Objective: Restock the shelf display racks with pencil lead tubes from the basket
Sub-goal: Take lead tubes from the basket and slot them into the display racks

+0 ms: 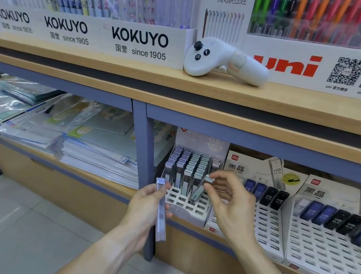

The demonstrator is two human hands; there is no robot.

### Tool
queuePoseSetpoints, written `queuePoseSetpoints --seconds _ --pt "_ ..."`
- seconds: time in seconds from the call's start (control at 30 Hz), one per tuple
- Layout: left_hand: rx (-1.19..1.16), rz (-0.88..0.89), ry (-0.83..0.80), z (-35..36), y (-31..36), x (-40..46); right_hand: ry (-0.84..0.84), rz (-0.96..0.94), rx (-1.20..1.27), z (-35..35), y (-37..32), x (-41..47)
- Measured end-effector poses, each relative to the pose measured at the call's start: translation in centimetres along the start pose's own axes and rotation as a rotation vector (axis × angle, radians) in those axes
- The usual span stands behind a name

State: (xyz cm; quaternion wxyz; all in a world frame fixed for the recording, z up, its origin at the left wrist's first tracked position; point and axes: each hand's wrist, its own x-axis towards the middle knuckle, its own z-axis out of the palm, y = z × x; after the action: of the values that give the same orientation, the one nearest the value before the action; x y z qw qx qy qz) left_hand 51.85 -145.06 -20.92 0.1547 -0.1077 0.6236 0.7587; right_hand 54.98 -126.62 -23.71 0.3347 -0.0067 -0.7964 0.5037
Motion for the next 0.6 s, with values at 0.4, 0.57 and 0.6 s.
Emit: queuePoseSetpoints --seconds 0.4,0.57,0.6 --pt "0.012 0.025 0.049 -0.2 -0.8 1.1 -0.005 0.020 0.028 2.0 -0.3 0.4" --pt "0.003 0.027 0.033 -0.5 -1.1 1.4 -0.030 -0.057 -0.050 2.5 -0.3 1.2" --pt "0.004 0.037 0.024 -0.6 -1.1 1.4 -0.041 -0.077 -0.068 2.7 -0.3 1.3"
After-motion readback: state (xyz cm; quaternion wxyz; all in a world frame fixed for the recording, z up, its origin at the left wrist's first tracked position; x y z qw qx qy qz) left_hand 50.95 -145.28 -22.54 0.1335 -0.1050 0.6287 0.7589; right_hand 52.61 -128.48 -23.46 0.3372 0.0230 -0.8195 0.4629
